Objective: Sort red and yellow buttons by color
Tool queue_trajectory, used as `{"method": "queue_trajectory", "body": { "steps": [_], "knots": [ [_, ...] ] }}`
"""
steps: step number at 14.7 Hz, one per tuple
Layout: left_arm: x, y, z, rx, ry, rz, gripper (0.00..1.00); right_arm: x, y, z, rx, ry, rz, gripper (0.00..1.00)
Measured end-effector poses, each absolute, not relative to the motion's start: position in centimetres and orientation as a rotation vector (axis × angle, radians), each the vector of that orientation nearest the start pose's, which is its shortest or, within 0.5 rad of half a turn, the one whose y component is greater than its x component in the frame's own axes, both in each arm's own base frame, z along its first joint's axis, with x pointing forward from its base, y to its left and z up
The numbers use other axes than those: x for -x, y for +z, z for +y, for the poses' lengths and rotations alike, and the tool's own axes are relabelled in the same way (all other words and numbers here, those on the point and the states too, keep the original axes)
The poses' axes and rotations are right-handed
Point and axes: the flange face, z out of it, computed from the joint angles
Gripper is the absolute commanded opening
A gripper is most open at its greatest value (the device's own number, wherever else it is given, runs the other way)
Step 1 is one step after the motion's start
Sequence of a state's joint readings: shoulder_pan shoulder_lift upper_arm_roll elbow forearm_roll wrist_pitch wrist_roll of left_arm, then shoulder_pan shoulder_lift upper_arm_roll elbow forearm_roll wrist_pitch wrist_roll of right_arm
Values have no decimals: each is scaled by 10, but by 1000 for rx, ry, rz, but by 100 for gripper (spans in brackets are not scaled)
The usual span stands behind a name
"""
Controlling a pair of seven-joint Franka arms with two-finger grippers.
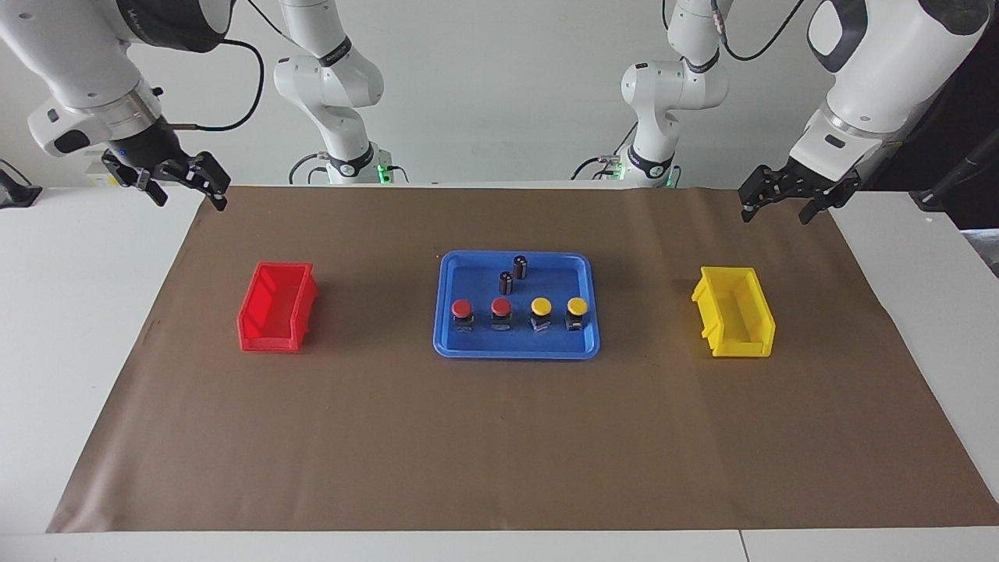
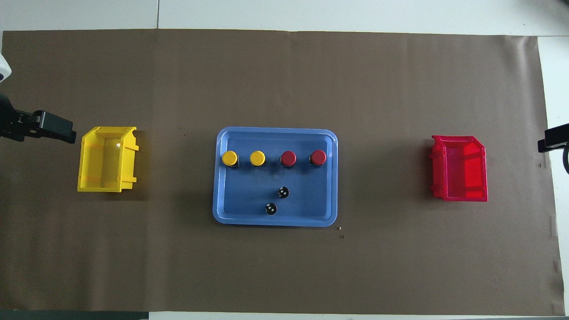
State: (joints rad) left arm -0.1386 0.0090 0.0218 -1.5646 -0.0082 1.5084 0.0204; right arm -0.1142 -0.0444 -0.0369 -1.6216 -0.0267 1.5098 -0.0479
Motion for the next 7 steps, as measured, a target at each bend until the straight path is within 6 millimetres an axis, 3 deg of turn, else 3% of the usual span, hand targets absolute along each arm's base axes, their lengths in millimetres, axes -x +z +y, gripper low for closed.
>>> {"method": "queue_trajectory", "body": {
  "steps": [7],
  "knots": [
    [-547,617,-65,3137,103,216,100,-528,620,-76,3156,109,142,100]
  ]
}}
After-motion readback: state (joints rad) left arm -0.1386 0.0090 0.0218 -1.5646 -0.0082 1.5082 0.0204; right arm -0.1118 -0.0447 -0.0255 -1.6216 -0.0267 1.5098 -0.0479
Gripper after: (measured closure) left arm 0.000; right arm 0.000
